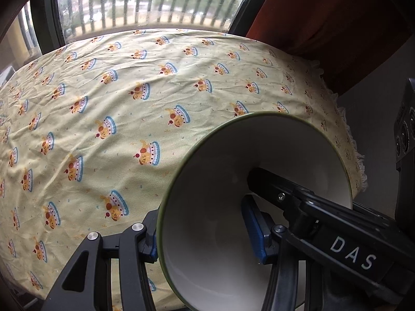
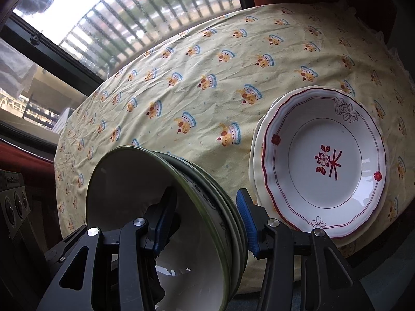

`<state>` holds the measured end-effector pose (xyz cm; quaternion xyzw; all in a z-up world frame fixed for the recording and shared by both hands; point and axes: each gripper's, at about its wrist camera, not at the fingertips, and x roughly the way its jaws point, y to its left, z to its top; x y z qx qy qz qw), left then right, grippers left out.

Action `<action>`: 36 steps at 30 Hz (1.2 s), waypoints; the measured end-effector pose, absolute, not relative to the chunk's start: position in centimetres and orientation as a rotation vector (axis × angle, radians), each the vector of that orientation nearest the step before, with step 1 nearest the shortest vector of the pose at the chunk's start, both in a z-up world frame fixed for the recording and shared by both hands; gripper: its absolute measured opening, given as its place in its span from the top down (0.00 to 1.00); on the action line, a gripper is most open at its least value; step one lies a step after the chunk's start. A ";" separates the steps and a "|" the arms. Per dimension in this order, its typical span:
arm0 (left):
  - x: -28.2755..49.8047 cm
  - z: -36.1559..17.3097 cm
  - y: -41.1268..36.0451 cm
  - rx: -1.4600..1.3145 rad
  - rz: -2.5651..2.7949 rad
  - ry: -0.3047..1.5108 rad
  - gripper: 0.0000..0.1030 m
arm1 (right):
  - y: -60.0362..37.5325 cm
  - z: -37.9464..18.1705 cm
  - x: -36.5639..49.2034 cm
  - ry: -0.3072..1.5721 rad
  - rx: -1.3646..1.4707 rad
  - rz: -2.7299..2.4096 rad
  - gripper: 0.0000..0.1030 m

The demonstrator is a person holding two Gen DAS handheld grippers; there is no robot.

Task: Organize plates and bowls
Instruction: 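Lift the nested bowls with both grippers and carry them over the plate stack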

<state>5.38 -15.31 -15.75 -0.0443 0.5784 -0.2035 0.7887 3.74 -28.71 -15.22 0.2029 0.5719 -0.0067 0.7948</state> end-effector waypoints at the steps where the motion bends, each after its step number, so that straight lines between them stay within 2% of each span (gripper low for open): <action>1: 5.3 -15.6 -15.8 -0.101 -0.434 1.240 0.50 | -29.2 -15.0 3.7 1.225 0.429 -0.009 0.50; 18: 4.5 -15.0 -24.1 -0.167 -0.403 1.196 0.50 | -37.7 -13.5 3.5 1.194 0.356 0.028 0.50; 36: 5.9 -18.5 -29.3 -0.221 -0.341 1.303 0.50 | -43.3 -17.0 5.4 1.298 0.332 0.044 0.51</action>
